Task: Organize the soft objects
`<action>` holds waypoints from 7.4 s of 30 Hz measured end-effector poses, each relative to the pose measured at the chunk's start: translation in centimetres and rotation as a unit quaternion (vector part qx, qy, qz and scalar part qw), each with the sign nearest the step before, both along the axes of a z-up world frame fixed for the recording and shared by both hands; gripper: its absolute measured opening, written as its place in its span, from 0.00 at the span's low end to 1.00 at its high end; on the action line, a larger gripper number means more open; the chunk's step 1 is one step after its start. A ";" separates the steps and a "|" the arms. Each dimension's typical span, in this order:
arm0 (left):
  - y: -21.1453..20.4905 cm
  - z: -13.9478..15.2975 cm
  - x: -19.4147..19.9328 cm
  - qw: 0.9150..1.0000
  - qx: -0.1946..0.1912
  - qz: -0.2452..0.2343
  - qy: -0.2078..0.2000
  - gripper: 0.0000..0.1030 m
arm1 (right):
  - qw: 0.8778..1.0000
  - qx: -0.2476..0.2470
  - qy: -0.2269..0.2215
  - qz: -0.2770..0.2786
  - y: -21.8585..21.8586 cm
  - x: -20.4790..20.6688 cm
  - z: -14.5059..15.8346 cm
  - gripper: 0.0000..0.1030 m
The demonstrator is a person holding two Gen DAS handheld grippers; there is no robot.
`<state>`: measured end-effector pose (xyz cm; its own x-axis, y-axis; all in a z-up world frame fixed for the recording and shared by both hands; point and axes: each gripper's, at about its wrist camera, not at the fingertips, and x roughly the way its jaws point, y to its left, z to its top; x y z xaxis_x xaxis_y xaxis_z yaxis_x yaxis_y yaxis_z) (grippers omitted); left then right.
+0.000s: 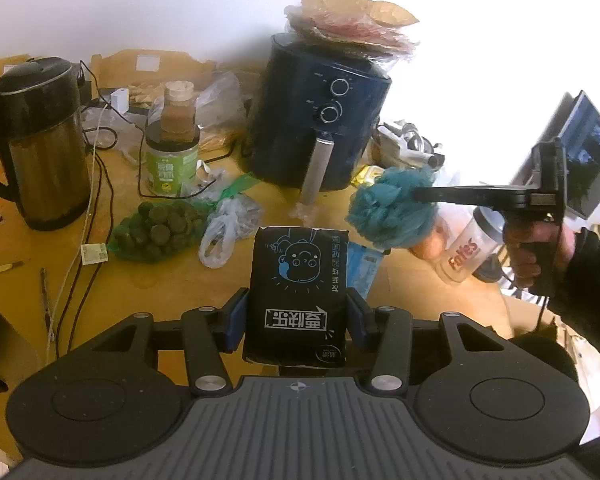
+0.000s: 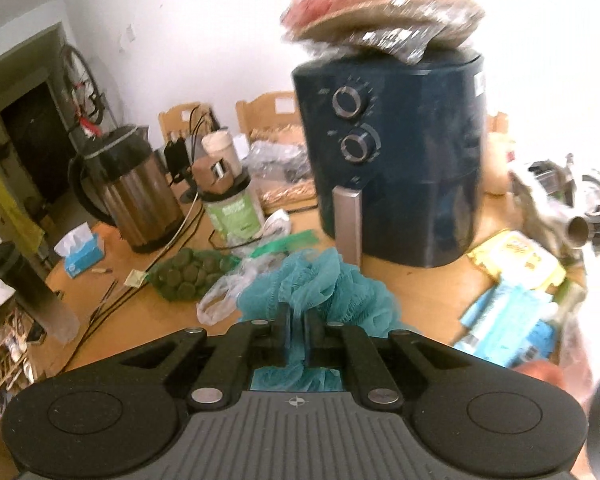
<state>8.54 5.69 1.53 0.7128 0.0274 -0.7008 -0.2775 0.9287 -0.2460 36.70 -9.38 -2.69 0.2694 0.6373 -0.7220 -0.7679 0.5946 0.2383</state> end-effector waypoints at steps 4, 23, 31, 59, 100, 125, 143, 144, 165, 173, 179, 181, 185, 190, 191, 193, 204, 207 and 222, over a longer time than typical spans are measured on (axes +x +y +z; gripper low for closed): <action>0.0 -0.1 0.2 1.000 -0.004 -0.009 -0.001 0.47 | 1.000 0.016 -0.007 -0.023 -1.5 -0.3 1.5 0.08; -0.5 0.2 -0.3 0.999 -0.005 -0.035 -0.005 0.47 | 0.996 0.033 -0.072 -0.044 -5.1 -6.2 9.0 0.08; -1.4 -1.0 -1.0 0.998 -0.020 -0.059 0.017 0.47 | 0.995 0.039 -0.069 -0.062 -6.9 -10.0 10.3 0.08; -2.3 -2.0 -4.1 0.996 -0.008 -0.079 0.031 0.73 | 0.990 0.073 -0.083 -0.083 -7.9 -20.9 14.5 0.08; 0.9 -1.6 -10.5 1.000 -0.014 0.010 0.024 0.73 | 0.997 -0.033 0.043 0.063 2.7 -31.3 5.3 0.13; -0.3 -1.0 -8.2 1.000 -0.006 -0.017 0.021 0.73 | 0.998 0.063 -0.003 -0.017 -1.0 -30.1 9.6 1.00; -1.7 -0.1 -4.8 0.999 0.008 -0.045 0.014 0.73 | 0.983 -0.030 -0.061 -0.171 -6.8 -25.4 9.7 1.00; -1.8 0.0 -4.6 0.999 0.009 -0.046 0.014 0.73 | 0.981 -0.036 -0.061 -0.178 -7.1 -25.2 9.7 1.00; -1.5 0.7 -0.7 0.998 0.033 -0.043 0.013 0.73 | 0.960 -0.146 -0.062 -0.231 -8.7 -18.6 7.6 1.00; -1.1 0.2 0.3 0.999 0.030 -0.038 0.023 0.73 | 0.963 -0.156 -0.053 -0.213 -8.3 -16.4 6.5 1.00; -0.3 -0.2 1.1 0.999 0.030 -0.029 0.031 0.73 | 0.968 -0.165 -0.051 -0.181 -7.7 -14.3 5.5 1.00; -0.1 -0.3 1.5 0.999 0.032 -0.027 0.033 0.73 | 0.969 -0.170 -0.051 -0.169 -7.4 -13.5 5.1 1.00; 0.3 -0.5 2.4 0.998 0.038 -0.025 0.038 0.73 | 0.974 -0.169 -0.045 -0.142 -6.7 -11.9 4.3 1.00; 0.7 -0.8 3.8 0.997 0.048 -0.030 0.045 0.73 | 0.979 -0.168 -0.037 -0.109 -5.6 -9.9 3.0 1.00; 0.7 -0.9 4.1 0.997 0.050 -0.032 0.046 0.73 | 0.980 -0.167 -0.034 -0.103 -5.4 -9.5 2.7 1.00; 0.8 -1.1 4.7 0.997 0.054 -0.036 0.049 0.73 | 0.981 -0.166 -0.027 -0.093 -5.0 -8.8 2.2 1.00; 1.0 -3.0 8.0 0.990 0.077 -0.091 0.069 0.72 | 0.989 -0.147 0.009 -0.032 -3.2 -5.7 -1.0 1.00; 1.1 -3.8 9.2 0.988 0.077 -0.114 0.076 0.72 | 0.988 -0.149 0.012 -0.025 -2.8 -5.1 -2.0 1.00; 1.6 -10.0 16.4 0.971 0.047 -0.189 0.138 0.60 | 0.982 -0.188 -0.004 0.023 -1.2 -4.5 -5.3 1.00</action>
